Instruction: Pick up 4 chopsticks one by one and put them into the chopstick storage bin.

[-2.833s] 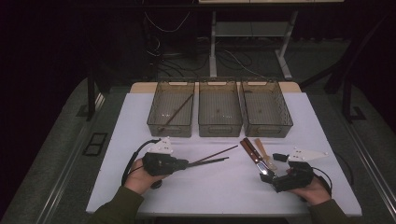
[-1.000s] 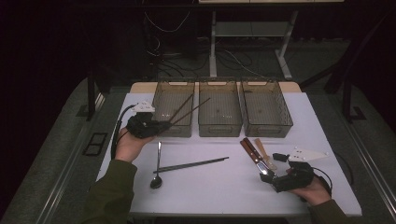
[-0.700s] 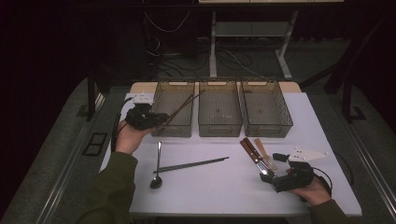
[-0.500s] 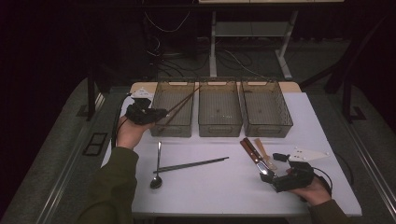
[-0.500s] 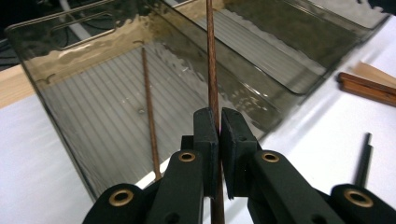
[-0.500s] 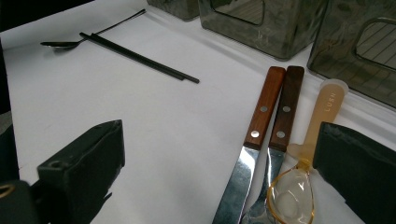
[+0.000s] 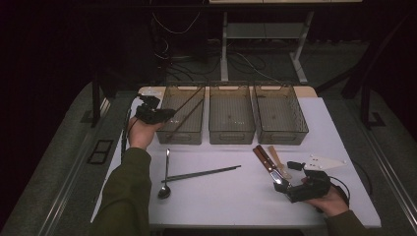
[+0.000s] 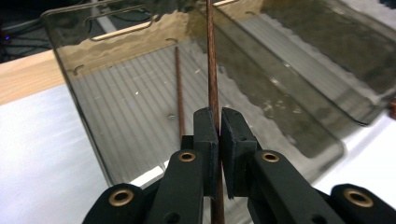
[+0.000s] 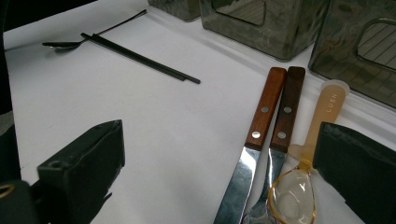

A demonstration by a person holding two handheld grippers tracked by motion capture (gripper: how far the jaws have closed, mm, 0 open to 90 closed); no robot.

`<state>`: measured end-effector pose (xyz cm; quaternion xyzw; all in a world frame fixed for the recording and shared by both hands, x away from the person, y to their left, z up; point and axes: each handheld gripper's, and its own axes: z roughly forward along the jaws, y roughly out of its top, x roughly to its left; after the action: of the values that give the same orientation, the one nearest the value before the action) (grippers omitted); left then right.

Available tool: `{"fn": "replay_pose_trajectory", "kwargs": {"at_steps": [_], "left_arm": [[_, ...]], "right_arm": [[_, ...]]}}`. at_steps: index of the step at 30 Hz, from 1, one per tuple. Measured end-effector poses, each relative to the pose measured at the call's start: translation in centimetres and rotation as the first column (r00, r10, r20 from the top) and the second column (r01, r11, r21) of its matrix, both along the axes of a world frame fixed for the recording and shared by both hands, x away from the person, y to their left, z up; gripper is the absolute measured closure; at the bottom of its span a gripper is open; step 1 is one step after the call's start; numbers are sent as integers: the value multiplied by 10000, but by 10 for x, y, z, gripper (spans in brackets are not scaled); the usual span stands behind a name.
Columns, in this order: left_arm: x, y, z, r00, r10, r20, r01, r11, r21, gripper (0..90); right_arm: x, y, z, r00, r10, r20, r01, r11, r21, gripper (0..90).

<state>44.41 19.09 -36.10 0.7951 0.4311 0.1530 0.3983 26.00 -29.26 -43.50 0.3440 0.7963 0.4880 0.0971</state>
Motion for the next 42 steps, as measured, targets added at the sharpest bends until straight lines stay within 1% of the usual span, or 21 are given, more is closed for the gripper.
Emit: {"fn": "replay_pose_trajectory", "kwargs": {"at_steps": [2,4,7,9,11,15,21,26,28,29,31,33,36,37,39,42], "left_arm": [[4,-1,-3,9998,205,-69,-204,9996,196,845],[9,-2,-6,9994,304,-134,-298,9989,372,845],[14,-6,-9,9988,458,-171,-450,9980,441,845],[18,-8,-11,9986,491,-173,-477,9963,715,845],[22,-10,-13,9980,570,-277,-540,9936,997,846],[26,-13,-18,9967,663,-477,-605,9916,1140,845],[29,-15,-24,9937,822,-767,-712,9881,1363,845],[30,-15,-26,9911,943,-940,-803,9865,1424,837],[29,-15,-25,9904,1121,-813,-993,9841,1474,771],[29,-15,-25,9914,1055,-770,-942,9860,1376,755],[29,-15,-23,9923,1038,-680,-935,9857,1405,714],[28,-15,-21,9940,928,-585,-853,9892,1192,691],[25,-16,-16,9973,658,-333,-624,9934,962,617],[23,-16,-13,9982,555,-222,-528,9930,1057,592],[20,-17,-9,9993,370,-37,-365,9947,965,557],[13,-16,-3,10000,13,32,-16,9960,895,492]], "right_arm": [[0,0,0,10000,12,0,-12,10000,-2,24],[0,0,0,10000,19,2,-19,10000,4,24],[0,0,0,10000,25,6,-25,10000,10,24],[0,0,0,10000,41,24,-41,10000,15,24],[0,0,0,10000,49,27,-49,10000,29,24],[-1,0,1,10000,72,30,-72,10000,36,24],[-1,0,1,10000,90,40,-91,9999,43,24],[-1,0,1,9999,99,55,-100,9999,42,24],[-1,0,1,9999,103,53,-103,9999,39,24],[-1,0,1,9999,100,51,-100,9999,38,24],[-1,0,1,9999,103,59,-103,9999,44,24],[-1,0,1,9999,100,58,-100,9999,41,24],[-1,0,1,9999,97,66,-97,9999,47,24],[-1,0,1,9999,98,65,-98,9999,46,24],[-1,0,1,9999,92,84,-93,9999,54,24],[-1,0,1,9999,92,80,-92,10000,37,24]]}}
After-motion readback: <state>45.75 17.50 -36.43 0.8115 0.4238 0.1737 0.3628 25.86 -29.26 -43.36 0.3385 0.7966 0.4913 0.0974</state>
